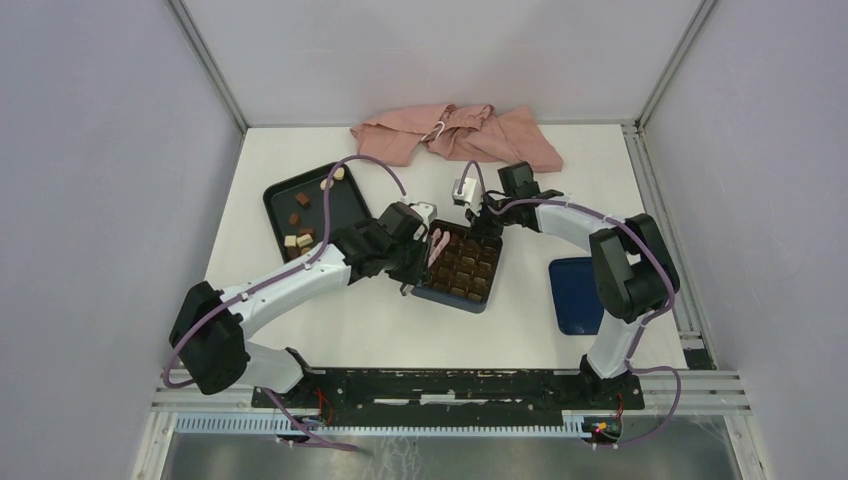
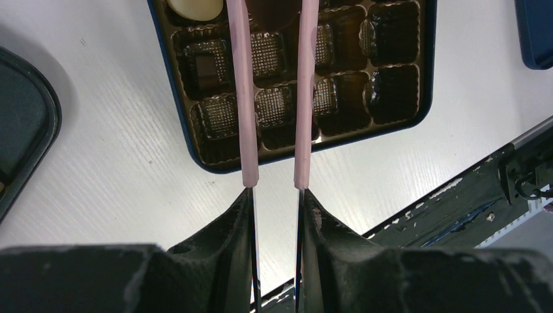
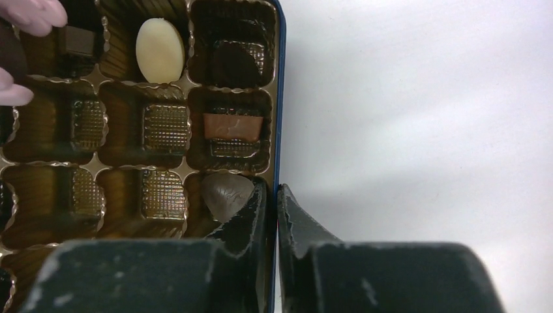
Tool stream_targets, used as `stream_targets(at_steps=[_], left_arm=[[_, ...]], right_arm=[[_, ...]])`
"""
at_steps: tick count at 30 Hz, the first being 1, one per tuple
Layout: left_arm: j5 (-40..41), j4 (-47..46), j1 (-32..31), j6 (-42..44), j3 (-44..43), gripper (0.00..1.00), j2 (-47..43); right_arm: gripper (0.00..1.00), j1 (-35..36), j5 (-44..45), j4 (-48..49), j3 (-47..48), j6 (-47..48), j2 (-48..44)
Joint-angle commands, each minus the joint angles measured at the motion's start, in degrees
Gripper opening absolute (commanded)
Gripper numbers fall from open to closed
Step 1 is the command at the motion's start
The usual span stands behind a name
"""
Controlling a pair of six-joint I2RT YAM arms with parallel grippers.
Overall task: Pack the chocolate
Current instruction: Place the fake chocolate in the packing box.
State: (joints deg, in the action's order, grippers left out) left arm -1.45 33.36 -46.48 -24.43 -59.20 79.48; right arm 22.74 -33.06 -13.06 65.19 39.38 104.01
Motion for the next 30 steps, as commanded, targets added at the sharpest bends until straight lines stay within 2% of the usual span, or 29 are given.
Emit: stream_targets(at_steps=[1, 4, 12, 17, 23, 30], left_arm=[[1.3, -0.6, -0.1, -0.8, 0.6, 0.05, -2.5], [1.3, -0.6, -0.1, -0.6, 0.8, 0.05, -2.8], [1.3, -2.3, -0.1, 1.0, 2.0, 0.05, -5.8], [1.3, -4.1, -0.1, 2.2, 2.8, 0.05, -8.3], [3.4, -5.7, 0.0, 2.9, 3.9, 0.05, -9.8], [2.0, -5.9, -0.2, 2.3, 4.0, 0.05, -7.1]], right_arm=[[0.05, -0.1, 1.0, -0.9, 2.1, 1.0, -1.3], [0.0, 0.0, 1.3, -0.6, 2.1, 0.8, -3.3], [0.0, 2.8, 11.1, 3.8, -0.9, 0.8, -13.3], [0.0, 5.1, 16.0, 4.6, -2.0, 2.1, -16.5], [0.0, 6.0, 15.2, 4.4, -2.3, 1.4, -16.4], [0.0, 6.0, 11.4, 2.6, -0.6, -2.1, -11.2]])
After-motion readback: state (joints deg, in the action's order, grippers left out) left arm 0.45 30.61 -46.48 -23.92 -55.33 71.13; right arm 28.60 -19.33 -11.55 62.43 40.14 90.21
